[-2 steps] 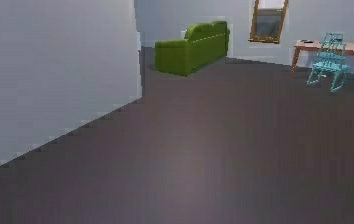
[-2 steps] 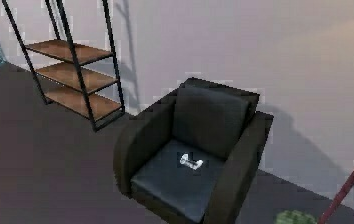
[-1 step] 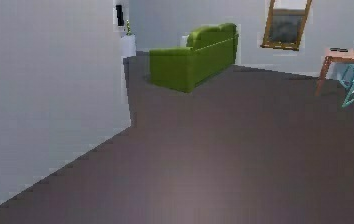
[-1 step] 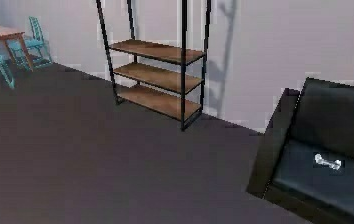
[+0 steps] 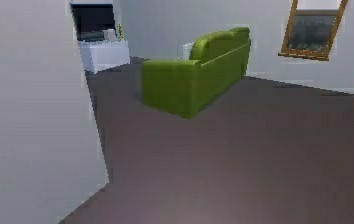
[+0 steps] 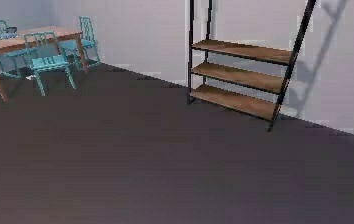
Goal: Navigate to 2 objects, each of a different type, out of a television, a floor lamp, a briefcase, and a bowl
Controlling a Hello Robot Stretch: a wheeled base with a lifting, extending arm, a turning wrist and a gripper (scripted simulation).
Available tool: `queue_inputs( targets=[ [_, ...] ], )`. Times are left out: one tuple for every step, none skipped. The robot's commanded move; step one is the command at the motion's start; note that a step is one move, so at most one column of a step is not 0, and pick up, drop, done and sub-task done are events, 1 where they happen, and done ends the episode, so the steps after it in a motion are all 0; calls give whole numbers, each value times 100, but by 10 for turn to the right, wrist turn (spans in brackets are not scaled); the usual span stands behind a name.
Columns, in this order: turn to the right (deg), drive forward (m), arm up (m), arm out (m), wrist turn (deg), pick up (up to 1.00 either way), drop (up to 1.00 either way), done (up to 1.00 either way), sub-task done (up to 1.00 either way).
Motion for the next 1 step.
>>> queue_inputs(
  targets=[
    [0,100,0,0,0,0,0,0,0]
  ],
)
